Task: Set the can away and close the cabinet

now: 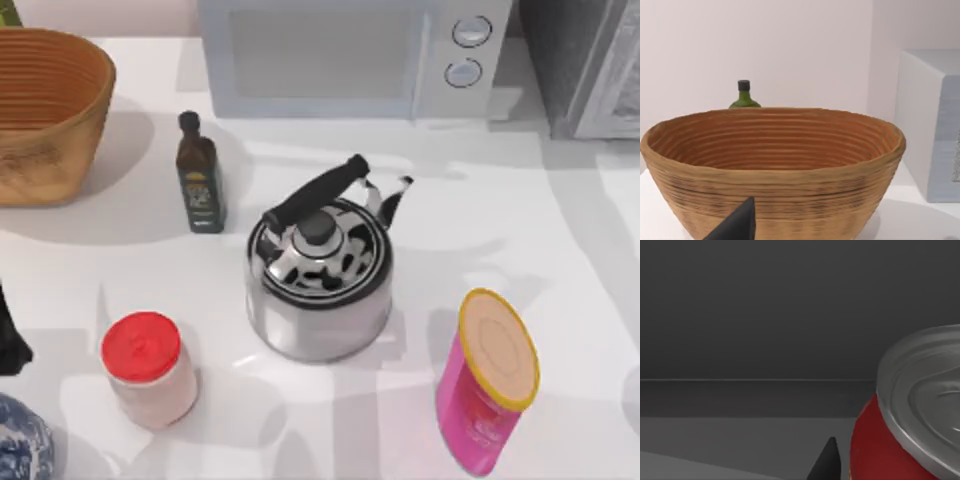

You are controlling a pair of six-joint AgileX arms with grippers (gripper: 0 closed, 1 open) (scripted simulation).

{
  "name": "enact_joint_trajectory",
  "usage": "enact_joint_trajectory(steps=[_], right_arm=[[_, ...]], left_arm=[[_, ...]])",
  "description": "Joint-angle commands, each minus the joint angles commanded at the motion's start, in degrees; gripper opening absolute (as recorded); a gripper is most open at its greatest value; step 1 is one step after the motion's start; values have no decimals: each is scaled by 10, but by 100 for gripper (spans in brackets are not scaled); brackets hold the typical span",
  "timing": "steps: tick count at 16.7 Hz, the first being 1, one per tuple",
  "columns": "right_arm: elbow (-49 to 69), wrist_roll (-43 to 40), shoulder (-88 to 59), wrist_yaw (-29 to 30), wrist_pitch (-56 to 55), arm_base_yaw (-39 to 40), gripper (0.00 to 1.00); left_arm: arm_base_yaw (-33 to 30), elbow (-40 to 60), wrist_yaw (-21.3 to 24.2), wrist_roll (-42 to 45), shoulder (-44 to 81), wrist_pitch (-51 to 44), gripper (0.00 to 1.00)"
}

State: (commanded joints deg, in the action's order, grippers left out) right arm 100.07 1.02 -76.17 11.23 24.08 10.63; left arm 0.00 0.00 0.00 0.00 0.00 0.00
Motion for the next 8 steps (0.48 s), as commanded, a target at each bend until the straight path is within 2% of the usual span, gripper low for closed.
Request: enact_joint_trajectory(steps=[4, 8], right_arm=[[18, 0, -16, -4, 4, -3, 0], [129, -2, -101, -12, 33, -9, 0]], left_arm=[[0, 0, 0, 0, 0, 0, 100], [0, 0, 0, 0, 0, 0, 100]])
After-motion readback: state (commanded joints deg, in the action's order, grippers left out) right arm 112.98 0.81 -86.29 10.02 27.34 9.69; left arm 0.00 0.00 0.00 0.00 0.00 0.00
